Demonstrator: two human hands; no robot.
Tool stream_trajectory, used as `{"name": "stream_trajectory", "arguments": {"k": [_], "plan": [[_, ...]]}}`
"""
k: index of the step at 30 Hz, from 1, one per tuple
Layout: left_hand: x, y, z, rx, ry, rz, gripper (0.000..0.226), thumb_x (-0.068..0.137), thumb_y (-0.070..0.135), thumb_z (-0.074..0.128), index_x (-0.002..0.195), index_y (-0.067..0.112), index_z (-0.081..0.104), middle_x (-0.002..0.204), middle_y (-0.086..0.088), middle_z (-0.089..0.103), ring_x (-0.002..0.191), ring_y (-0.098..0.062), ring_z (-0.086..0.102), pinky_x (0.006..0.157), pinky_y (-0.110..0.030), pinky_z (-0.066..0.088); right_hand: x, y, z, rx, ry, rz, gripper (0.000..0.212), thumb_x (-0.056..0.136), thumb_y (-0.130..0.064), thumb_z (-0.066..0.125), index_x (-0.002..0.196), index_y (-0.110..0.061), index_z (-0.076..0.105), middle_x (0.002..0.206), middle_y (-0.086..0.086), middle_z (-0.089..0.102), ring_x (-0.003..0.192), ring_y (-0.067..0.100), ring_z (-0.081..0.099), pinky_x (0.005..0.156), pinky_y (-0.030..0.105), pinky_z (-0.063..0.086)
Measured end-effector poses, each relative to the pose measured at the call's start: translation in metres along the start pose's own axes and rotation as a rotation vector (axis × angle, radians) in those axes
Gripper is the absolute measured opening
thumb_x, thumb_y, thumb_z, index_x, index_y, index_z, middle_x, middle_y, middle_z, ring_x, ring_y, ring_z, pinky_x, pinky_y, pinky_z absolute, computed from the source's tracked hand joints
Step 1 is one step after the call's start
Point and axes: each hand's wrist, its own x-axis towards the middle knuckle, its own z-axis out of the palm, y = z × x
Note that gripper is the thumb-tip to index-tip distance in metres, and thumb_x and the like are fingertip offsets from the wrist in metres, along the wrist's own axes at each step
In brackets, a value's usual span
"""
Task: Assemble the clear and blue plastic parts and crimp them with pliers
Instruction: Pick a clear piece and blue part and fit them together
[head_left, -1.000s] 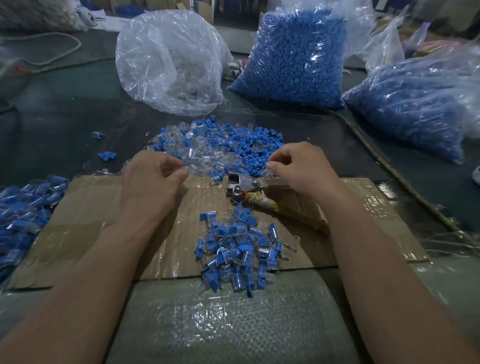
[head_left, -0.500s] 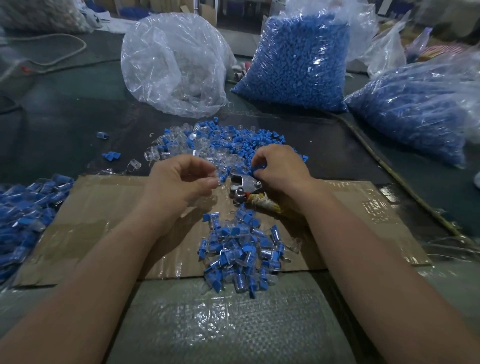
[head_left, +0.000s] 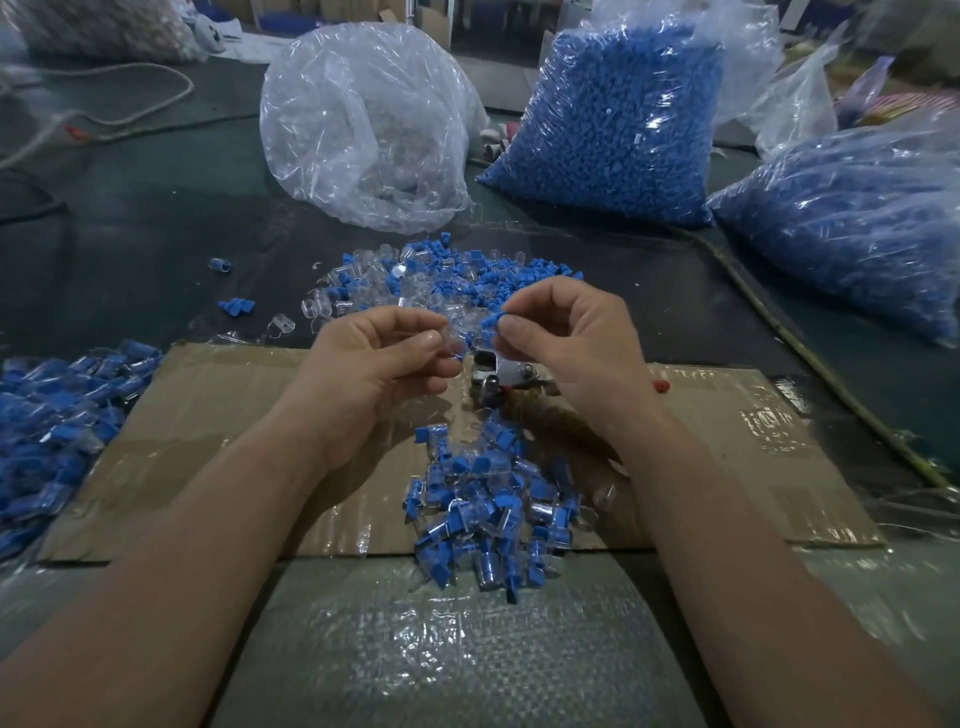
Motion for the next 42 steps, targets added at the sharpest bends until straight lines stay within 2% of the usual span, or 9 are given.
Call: {"name": "stream_trajectory", "arguments": {"k": [7, 14, 21, 27, 29, 31, 34, 42], "plan": [[0.0029, -0.0036, 0.0012, 0.021, -0.037, -0.011, 0.023, 0.069, 0.012, 0.061, 0.090, 0.005, 0.065, 0.075, -0.009, 0.070, 0.066, -0.015, 0.067, 0.057, -0.019, 0.054, -0.0038, -0.0049, 0.0064, -0.072, -0.056, -0.058, 0.018, 0.080, -0.003, 0.067, 0.076, -0.020, 0.061, 0.072, -0.007, 0.063, 0.067, 0.004, 0.060, 0.068, 0.016, 0.051], [0.0040, -0.0046, 0.0016, 0.036, -0.038, 0.012, 0.020, 0.069, 0.012, 0.061, 0.086, 0.005, 0.067, 0.069, -0.007, 0.070, 0.061, -0.013, 0.066, 0.054, -0.018, 0.053, -0.0043, -0.0006, 0.0109, -0.113, -0.069, -0.053, 0.020, 0.079, -0.003, 0.069, 0.073, -0.021, 0.062, 0.072, -0.001, 0.065, 0.071, 0.018, 0.065, 0.071, 0.032, 0.056], [0.0038, -0.0039, 0.0022, 0.033, -0.052, 0.000, 0.021, 0.068, 0.012, 0.060, 0.088, 0.005, 0.065, 0.069, -0.006, 0.069, 0.060, -0.013, 0.065, 0.054, -0.018, 0.053, -0.0049, -0.0025, 0.0067, -0.099, -0.137, -0.037, 0.017, 0.081, -0.005, 0.067, 0.075, -0.020, 0.064, 0.071, 0.001, 0.066, 0.067, 0.019, 0.064, 0.068, 0.034, 0.056], [0.0050, -0.0045, 0.0035, 0.015, -0.061, -0.007, 0.019, 0.069, 0.014, 0.060, 0.085, 0.005, 0.057, 0.064, -0.006, 0.067, 0.056, -0.014, 0.065, 0.049, -0.019, 0.052, -0.0063, -0.0024, 0.0066, -0.100, -0.174, -0.003, 0.014, 0.080, -0.010, 0.069, 0.070, -0.017, 0.062, 0.061, -0.003, 0.061, 0.056, 0.011, 0.058, 0.061, 0.030, 0.053], [0.0054, -0.0043, 0.0026, 0.018, -0.069, -0.006, 0.018, 0.071, 0.015, 0.060, 0.085, 0.005, 0.057, 0.064, -0.005, 0.067, 0.056, -0.014, 0.065, 0.049, -0.019, 0.051, -0.0066, -0.0022, 0.0073, -0.081, -0.154, -0.020, 0.012, 0.078, -0.013, 0.071, 0.075, -0.019, 0.062, 0.068, -0.004, 0.063, 0.062, 0.009, 0.060, 0.064, 0.026, 0.052], [0.0055, -0.0038, 0.0017, 0.006, -0.081, 0.001, 0.015, 0.071, 0.016, 0.060, 0.082, 0.007, 0.056, 0.063, -0.005, 0.067, 0.055, -0.014, 0.065, 0.049, -0.019, 0.051, -0.0060, -0.0018, 0.0080, -0.073, -0.168, -0.003, 0.015, 0.077, -0.016, 0.072, 0.087, -0.022, 0.064, 0.083, -0.008, 0.065, 0.077, 0.005, 0.062, 0.072, 0.020, 0.053], [0.0043, -0.0041, 0.0026, -0.008, -0.104, 0.004, 0.013, 0.072, 0.017, 0.060, 0.080, 0.009, 0.053, 0.061, -0.004, 0.066, 0.054, -0.014, 0.064, 0.048, -0.020, 0.051, -0.0065, -0.0023, 0.0095, 0.027, -0.269, 0.046, 0.025, 0.080, -0.010, 0.067, 0.105, -0.016, 0.064, 0.098, -0.002, 0.067, 0.092, 0.009, 0.064, 0.084, 0.023, 0.052], [0.0001, -0.0052, 0.0067, 0.154, -0.054, 0.063, 0.016, 0.074, 0.022, 0.059, 0.082, 0.010, 0.054, 0.055, -0.006, 0.063, 0.043, -0.014, 0.058, 0.041, -0.018, 0.047, -0.0076, -0.0046, 0.0094, 0.142, -0.303, 0.031, 0.024, 0.081, 0.002, 0.063, 0.096, -0.017, 0.064, 0.088, 0.001, 0.069, 0.082, 0.008, 0.065, 0.077, 0.019, 0.052]]}}
